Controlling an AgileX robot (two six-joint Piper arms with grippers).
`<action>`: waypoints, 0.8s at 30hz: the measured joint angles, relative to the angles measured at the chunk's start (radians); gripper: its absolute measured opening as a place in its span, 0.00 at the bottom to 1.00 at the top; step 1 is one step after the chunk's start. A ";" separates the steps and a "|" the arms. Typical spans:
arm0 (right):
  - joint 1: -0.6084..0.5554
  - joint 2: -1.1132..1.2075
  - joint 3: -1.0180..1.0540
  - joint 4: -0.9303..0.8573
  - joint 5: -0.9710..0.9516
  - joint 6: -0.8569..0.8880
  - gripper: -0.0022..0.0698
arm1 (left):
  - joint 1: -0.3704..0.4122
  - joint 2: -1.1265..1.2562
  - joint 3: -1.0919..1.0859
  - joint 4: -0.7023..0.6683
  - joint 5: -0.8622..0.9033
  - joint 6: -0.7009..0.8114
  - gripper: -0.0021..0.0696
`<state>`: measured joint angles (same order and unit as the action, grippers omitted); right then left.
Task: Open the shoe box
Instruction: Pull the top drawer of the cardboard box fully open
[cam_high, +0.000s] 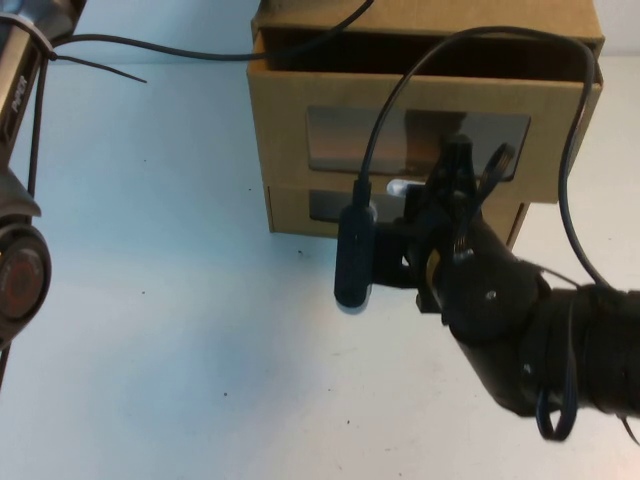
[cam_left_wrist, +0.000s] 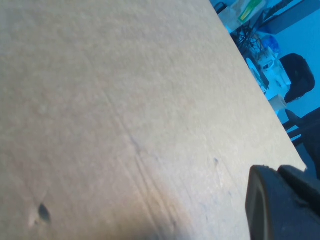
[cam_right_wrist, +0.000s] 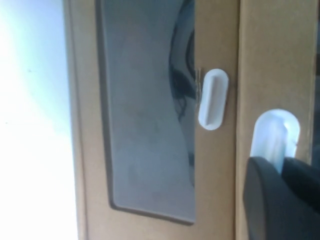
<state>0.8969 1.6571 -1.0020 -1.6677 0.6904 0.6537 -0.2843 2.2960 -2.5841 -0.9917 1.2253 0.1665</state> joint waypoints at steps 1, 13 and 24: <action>0.013 -0.006 0.006 0.010 0.010 0.000 0.04 | 0.000 0.000 0.000 -0.002 0.000 -0.002 0.02; 0.169 -0.103 0.087 0.209 0.103 -0.030 0.04 | 0.000 0.000 0.000 -0.008 0.002 -0.014 0.02; 0.335 -0.154 0.096 0.381 0.241 -0.064 0.04 | 0.000 0.000 0.000 -0.010 0.005 -0.015 0.02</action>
<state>1.2323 1.5030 -0.9055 -1.2864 0.9316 0.5898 -0.2843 2.2960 -2.5841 -1.0015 1.2300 0.1512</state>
